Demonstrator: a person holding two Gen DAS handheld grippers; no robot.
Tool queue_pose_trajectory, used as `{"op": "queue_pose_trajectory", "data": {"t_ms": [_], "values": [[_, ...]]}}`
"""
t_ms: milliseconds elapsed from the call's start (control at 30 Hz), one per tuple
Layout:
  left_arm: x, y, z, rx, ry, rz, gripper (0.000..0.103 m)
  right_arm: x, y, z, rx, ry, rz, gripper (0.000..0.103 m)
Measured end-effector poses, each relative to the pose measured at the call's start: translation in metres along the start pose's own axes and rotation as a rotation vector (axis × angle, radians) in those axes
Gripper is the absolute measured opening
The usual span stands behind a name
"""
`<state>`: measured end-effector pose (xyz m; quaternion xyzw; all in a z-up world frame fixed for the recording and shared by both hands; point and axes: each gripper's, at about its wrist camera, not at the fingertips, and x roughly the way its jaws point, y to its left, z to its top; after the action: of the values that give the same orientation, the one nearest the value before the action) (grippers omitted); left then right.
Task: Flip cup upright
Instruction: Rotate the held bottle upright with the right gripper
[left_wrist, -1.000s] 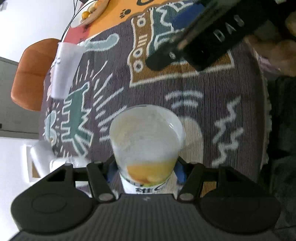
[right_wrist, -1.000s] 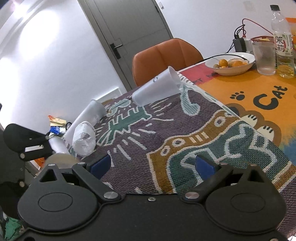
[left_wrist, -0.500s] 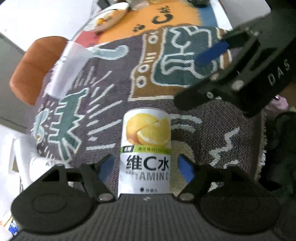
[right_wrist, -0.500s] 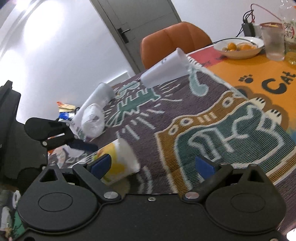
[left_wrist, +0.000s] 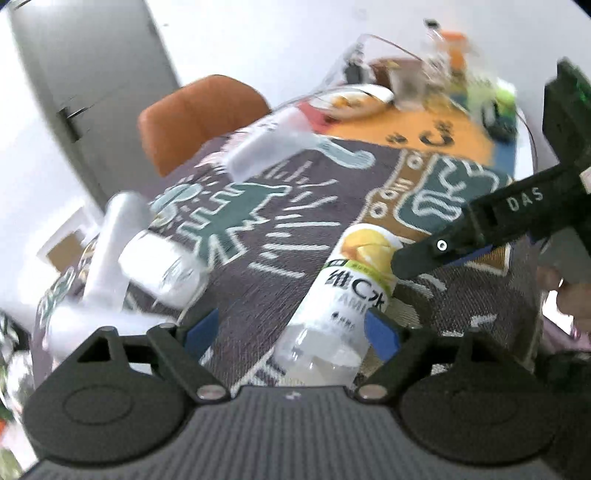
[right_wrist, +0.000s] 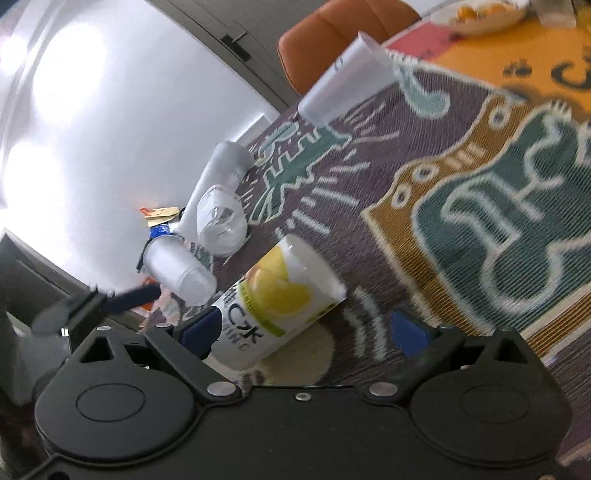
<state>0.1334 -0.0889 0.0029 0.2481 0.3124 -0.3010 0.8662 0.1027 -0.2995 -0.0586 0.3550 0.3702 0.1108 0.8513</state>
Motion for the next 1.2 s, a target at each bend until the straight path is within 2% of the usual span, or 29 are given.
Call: {"op": "queue_pose_trajectory", "data": {"t_ms": [100,200,333,433,600,700,867,900,1000,1067,1200], "values": [[-0.018,0.006,-0.016,-0.090,-0.087,0.039,0.085,0.008,0.000,-0.001,0.063,0.008,0.019,0.099],[-0.031,0.012,-0.031,-0.227,-0.161,0.045,0.088,0.017,-0.005,0.001,0.171,0.017,0.063,0.099],[-0.038,0.022,-0.054,-0.395,-0.191,0.098,0.090,0.029,-0.010,0.001,0.283,0.031,0.097,0.098],[-0.046,0.030,-0.071,-0.500,-0.223,0.126,0.090,0.033,-0.008,0.001,0.307,0.014,0.076,0.098],[-0.060,0.037,-0.091,-0.588,-0.294,0.155,0.095,0.037,-0.011,0.002,0.364,-0.003,0.085,0.098],[-0.061,0.040,-0.100,-0.640,-0.307,0.159,0.095,0.043,-0.009,0.006,0.362,-0.020,0.068,0.098],[-0.050,0.043,-0.118,-0.796,-0.313,0.135,0.096,0.049,-0.004,0.009,0.332,-0.043,0.035,0.098],[-0.048,0.043,-0.121,-0.813,-0.310,0.133,0.096,0.050,-0.002,0.009,0.318,-0.044,0.023,0.095],[-0.043,0.041,-0.126,-0.847,-0.302,0.135,0.096,0.053,0.003,0.009,0.284,-0.059,-0.036,0.073],[-0.041,0.041,-0.128,-0.865,-0.303,0.133,0.096,0.055,0.005,0.009,0.237,-0.070,-0.054,0.072],[-0.042,0.040,-0.129,-0.882,-0.303,0.144,0.096,0.056,0.002,0.007,0.228,-0.082,-0.022,0.063]]}}
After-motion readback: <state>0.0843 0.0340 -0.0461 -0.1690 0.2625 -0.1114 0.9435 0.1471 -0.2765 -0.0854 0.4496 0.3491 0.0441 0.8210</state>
